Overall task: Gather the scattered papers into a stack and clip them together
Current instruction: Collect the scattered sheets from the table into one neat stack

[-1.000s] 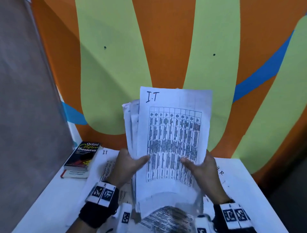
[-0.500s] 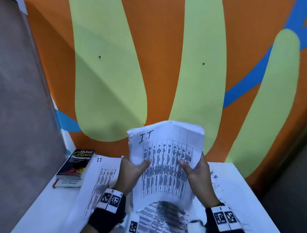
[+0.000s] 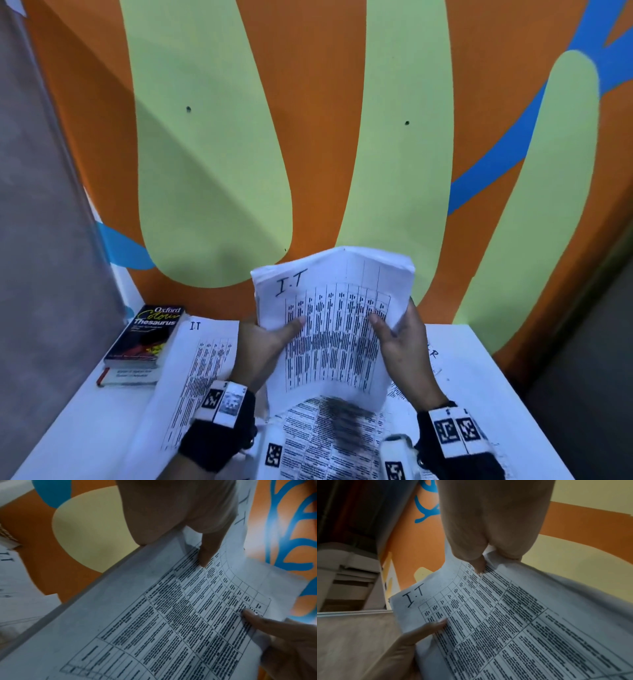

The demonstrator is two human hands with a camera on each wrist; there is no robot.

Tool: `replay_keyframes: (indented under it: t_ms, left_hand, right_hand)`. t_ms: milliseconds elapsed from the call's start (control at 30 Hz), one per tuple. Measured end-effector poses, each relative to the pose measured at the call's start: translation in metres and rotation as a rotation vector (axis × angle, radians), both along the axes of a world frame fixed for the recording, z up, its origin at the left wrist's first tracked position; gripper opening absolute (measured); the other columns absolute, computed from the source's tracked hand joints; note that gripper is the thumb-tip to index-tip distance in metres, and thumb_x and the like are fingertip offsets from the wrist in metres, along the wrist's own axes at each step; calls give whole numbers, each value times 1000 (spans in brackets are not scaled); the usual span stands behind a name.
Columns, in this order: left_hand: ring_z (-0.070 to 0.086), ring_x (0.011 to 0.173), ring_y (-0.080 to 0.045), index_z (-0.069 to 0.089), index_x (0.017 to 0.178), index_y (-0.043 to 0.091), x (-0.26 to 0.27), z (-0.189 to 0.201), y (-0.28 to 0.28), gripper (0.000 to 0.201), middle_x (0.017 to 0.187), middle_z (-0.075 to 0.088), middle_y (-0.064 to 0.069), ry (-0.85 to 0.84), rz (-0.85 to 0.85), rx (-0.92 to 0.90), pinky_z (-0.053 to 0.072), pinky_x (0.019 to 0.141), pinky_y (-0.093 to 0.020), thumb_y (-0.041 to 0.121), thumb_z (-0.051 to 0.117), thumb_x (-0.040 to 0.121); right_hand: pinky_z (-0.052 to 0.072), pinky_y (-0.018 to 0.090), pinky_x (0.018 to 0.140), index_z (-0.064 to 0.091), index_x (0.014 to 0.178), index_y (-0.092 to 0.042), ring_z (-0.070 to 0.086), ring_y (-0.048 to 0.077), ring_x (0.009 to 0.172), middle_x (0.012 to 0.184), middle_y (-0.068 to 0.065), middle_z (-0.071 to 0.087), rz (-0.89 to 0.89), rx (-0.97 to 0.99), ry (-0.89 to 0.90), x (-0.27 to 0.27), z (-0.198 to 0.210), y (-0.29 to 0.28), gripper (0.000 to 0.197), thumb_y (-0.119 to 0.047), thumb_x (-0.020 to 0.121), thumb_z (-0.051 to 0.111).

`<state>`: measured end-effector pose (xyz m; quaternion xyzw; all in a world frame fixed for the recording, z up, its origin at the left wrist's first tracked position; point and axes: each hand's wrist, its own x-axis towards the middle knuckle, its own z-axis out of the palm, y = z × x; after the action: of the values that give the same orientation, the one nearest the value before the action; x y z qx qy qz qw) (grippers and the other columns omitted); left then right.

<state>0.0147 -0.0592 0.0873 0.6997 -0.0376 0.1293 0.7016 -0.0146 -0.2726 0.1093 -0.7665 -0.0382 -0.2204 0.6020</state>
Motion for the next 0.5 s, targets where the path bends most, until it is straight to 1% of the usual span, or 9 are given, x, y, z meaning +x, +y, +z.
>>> replay_keyframes:
  t_ms: [33, 100, 200, 267, 333, 367, 433, 467, 500]
  left_hand:
    - [65, 69, -18, 63, 76, 17, 2, -1, 2, 38, 81, 71, 2, 4, 0, 8, 50, 76, -31, 42, 87, 59]
    - [70, 84, -10, 68, 92, 22, -2, 2, 3, 32, 94, 75, 12, -14, -38, 28, 51, 81, -26, 27, 85, 65]
    - [69, 77, 1, 66, 90, 23, -5, -8, 0, 29, 81, 74, 22, 65, -98, 121, 51, 76, -26, 15, 83, 66]
    - [68, 70, 0, 65, 86, 20, -7, -20, -1, 29, 72, 74, 14, 146, -97, 124, 52, 76, -33, 19, 84, 65]
    - [64, 62, -10, 61, 79, 17, -8, -24, -6, 32, 64, 68, 6, 196, -39, 132, 53, 72, -33, 33, 85, 64]
    - [57, 54, -10, 56, 73, 17, -10, -22, -8, 33, 58, 60, 7, 194, -2, 143, 50, 63, -28, 36, 82, 68]
    - [45, 38, -3, 50, 60, 19, -7, -17, -5, 32, 40, 50, 8, 141, 65, 195, 39, 46, -21, 25, 75, 79]
    - [44, 34, -3, 51, 55, 19, -4, -15, 0, 34, 37, 50, 7, 105, 101, 213, 37, 41, -21, 21, 73, 81]
    - [44, 33, -5, 53, 53, 16, 0, -13, 8, 35, 38, 52, 5, 91, 139, 237, 36, 38, -21, 20, 74, 81]
  right_hand:
    - [44, 4, 79, 46, 118, -26, 56, -18, 98, 109, -20, 59, 2, -9, -9, -1, 4, 0, 39, -4, 90, 60]
    - [41, -1, 68, 40, 118, -20, 55, -22, 90, 101, -23, 55, -14, -61, 20, 0, 2, -2, 40, -4, 88, 62]
    - [40, 21, 62, 30, 133, -11, 59, 11, 82, 85, -6, 54, -15, -184, 211, 3, -21, -3, 52, -12, 91, 60]
    - [29, 26, 54, 23, 142, -7, 43, 12, 60, 67, -1, 40, -10, -271, 312, 4, -43, -3, 57, -14, 95, 54]
    - [25, 23, 52, 21, 144, -5, 35, 9, 55, 62, -3, 33, -15, -312, 335, 5, -51, -1, 56, -11, 97, 50]
    - [26, 19, 51, 22, 143, -4, 36, 8, 56, 63, -3, 34, -27, -337, 329, 8, -53, 0, 54, -9, 97, 49]
    - [33, 12, 55, 29, 137, -6, 46, 12, 67, 75, 1, 45, -34, -401, 304, 16, -58, -1, 49, -10, 94, 53]
    - [39, 11, 65, 32, 136, -9, 53, 16, 81, 88, 4, 50, -19, -441, 315, 22, -65, -2, 51, -13, 91, 57]
    - [45, 19, 77, 34, 135, -12, 55, 20, 98, 105, 6, 52, 1, -503, 368, 27, -73, -4, 54, -19, 89, 61]
